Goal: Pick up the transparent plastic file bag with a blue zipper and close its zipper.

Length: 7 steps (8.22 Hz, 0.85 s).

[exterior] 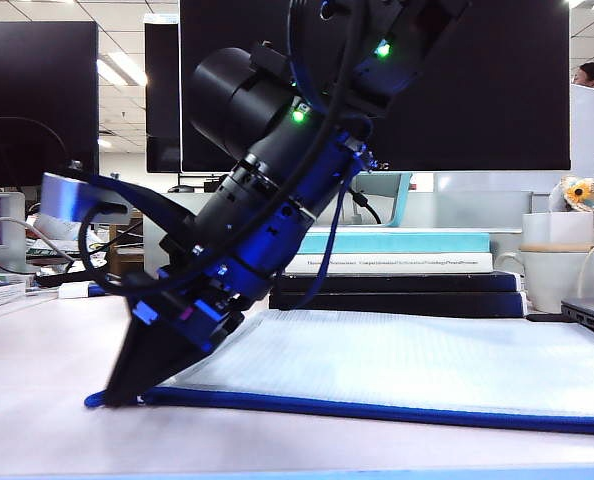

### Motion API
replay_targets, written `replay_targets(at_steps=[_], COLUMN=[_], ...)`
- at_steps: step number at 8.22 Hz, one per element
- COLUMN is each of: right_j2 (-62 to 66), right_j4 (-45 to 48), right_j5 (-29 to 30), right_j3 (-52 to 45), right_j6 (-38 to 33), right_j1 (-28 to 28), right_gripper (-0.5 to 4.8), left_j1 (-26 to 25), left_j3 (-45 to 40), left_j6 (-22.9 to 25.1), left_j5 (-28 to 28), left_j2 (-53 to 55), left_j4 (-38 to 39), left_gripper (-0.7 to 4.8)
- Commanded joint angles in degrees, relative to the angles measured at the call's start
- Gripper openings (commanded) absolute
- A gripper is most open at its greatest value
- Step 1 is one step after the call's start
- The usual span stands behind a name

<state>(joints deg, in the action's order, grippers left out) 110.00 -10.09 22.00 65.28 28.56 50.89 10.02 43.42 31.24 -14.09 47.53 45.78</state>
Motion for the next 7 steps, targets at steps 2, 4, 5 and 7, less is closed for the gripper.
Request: replay_targets(at_steps=[2,4,5,7], right_j2=[-1.6,-7.5,-12.0,-26.7], right_j4=[-17.5,-24.2,-27.9,-34.3], right_j5=[-7.0,-7.1,-6.9,2.0], right_j3=[15.5,17.1,17.1,17.1], right_j6=[-0.5,-0.5,-0.4,-0.5], right_j1=[-0.9,-2.1,-2.3,-2.3], right_gripper=[-0.03,-0.03,-0.03,-0.03], left_j1=[0.0,0.0,0.0,0.0], left_j3=[0.2,0.2,0.2,0.2], left_j6=[0.4,5.3,9.2,15.7], left_j5=[-0.3,-6.8,-12.5,-23.5], left_j2=[-0.1,-0.1,-0.1,-0.1], left_j4=[-4.8,-4.7,-4.7,-9.7], left_gripper=[3.18,3.18,3.19,3.19])
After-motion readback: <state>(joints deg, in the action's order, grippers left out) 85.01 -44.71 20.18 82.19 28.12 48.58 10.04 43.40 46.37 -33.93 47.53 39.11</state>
